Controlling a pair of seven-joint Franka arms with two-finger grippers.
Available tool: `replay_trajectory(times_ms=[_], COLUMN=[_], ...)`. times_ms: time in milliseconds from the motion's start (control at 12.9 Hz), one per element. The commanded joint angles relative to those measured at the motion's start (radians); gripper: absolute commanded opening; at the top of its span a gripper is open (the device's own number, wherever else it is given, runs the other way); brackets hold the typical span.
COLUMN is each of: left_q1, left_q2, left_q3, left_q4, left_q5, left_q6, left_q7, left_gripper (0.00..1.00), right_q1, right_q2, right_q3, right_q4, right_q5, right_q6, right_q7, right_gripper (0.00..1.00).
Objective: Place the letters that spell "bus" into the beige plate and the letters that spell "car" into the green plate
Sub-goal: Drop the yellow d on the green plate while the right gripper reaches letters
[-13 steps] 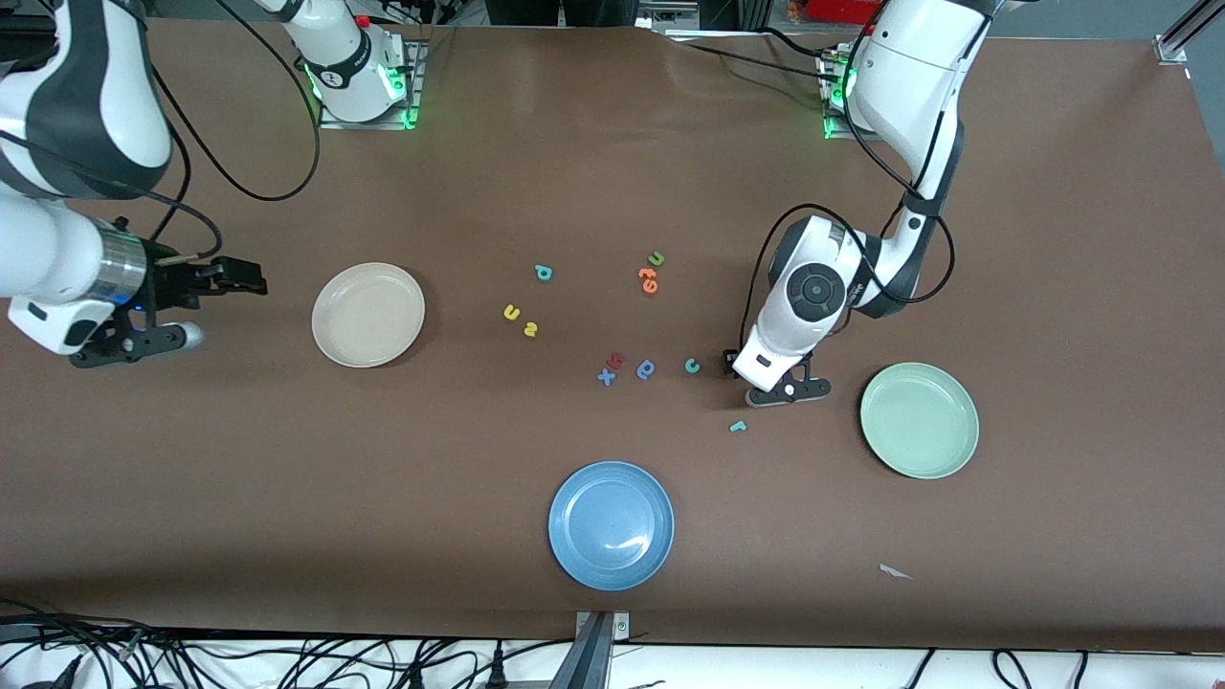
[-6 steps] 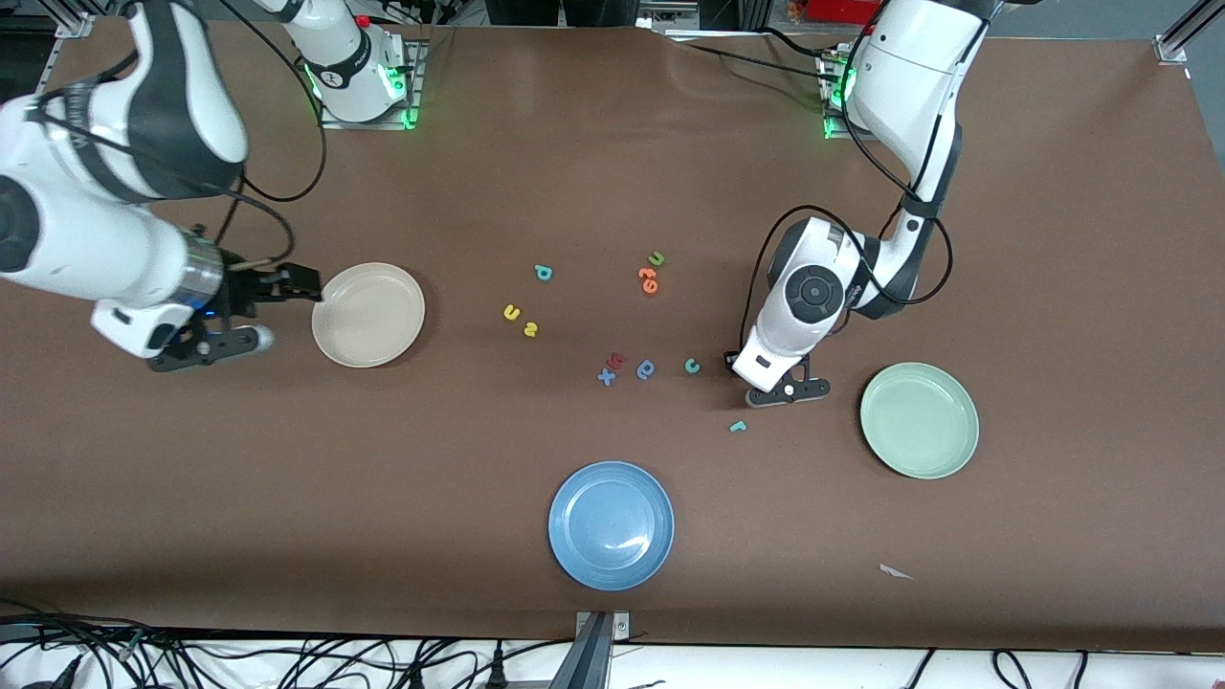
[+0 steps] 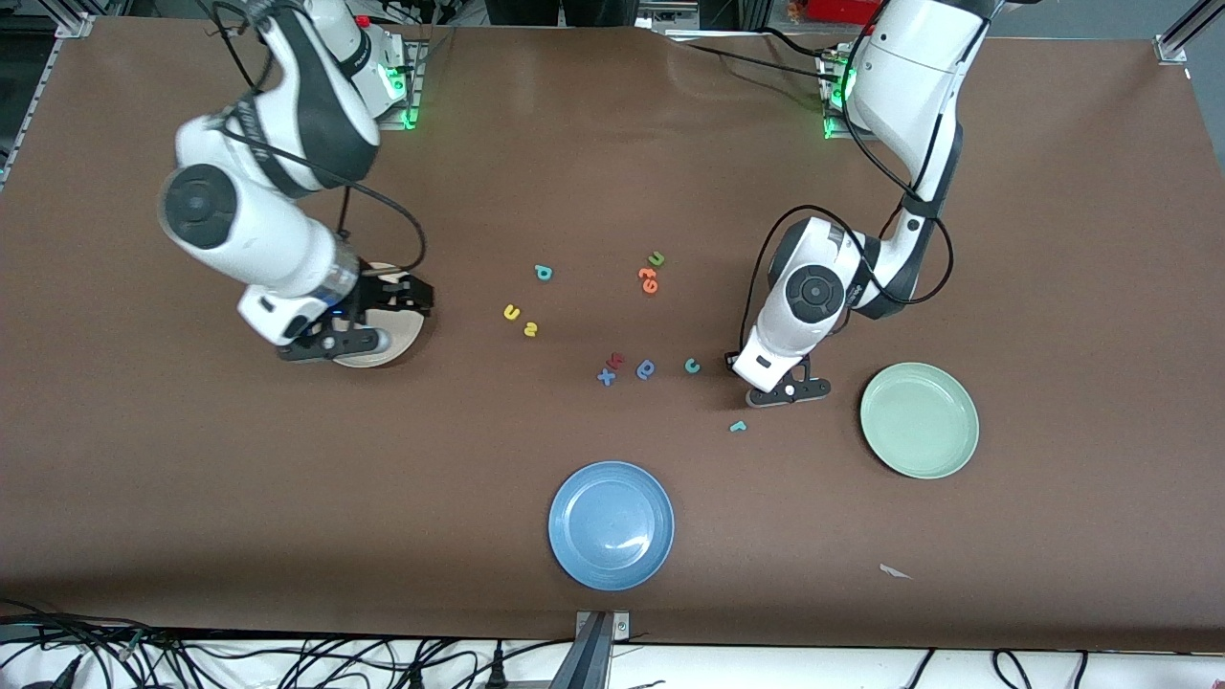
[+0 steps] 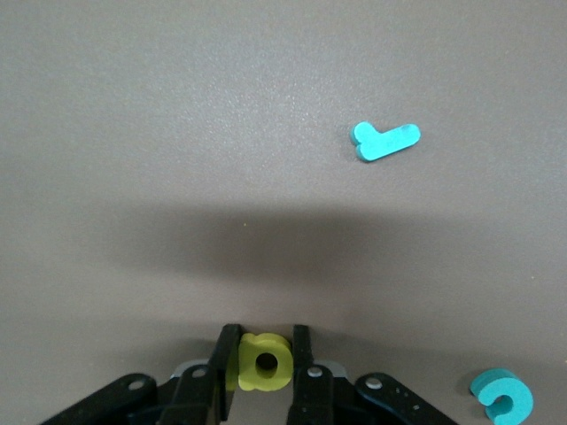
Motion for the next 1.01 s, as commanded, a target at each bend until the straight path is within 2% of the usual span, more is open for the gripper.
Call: replay_trajectory(times_ms=[0, 155, 388, 620, 853, 931], left_q1=[0.003, 0.037, 0.14, 0.255, 0.341, 0.353], left_q2=[-0.006, -0.02, -0.033, -0.033, -0.023, -0.017], left_q3=[0.008, 0.013, 0.013, 0.017, 0.017, 0.017], left_q4=[0.007, 0.035, 0.14, 0.153, 0.17, 0.18], left_q5=[0.027, 0.027, 0.027, 0.039, 0.184, 0.241], left_q6=[-0.008, -0.062, -0.235, -0.251, -0.251, -0.251], left_q7=[-0.004, 0.072, 0.263, 0.549, 0.692, 0.73], left_gripper=[0.11, 0.09, 0.09, 0.09, 0.09, 0.19], right_q1=[-0.012, -0.012, -0.011, 0.016, 0.042, 0.048], right_q2=[-0.023, 0.003, 0.064, 0.123, 0.181, 0.199], right_q3=[0.047, 0.073, 0.122, 0.138, 0.138, 0.138], right_q4=[-0.152, -0.183, -0.187, -0.224, -0.244, -0.244], right_q5=[-0.018, -0.065, -0.123, -0.2, -0.202, -0.203], right_q6=[0.155, 0.195, 0.245, 0.359, 0.465, 0.491], right_q7=[0.05, 0.077, 0.186, 0.307, 0.314, 0.32], right_gripper=[1.0, 1.0, 1.0, 1.0, 1.0, 1.0])
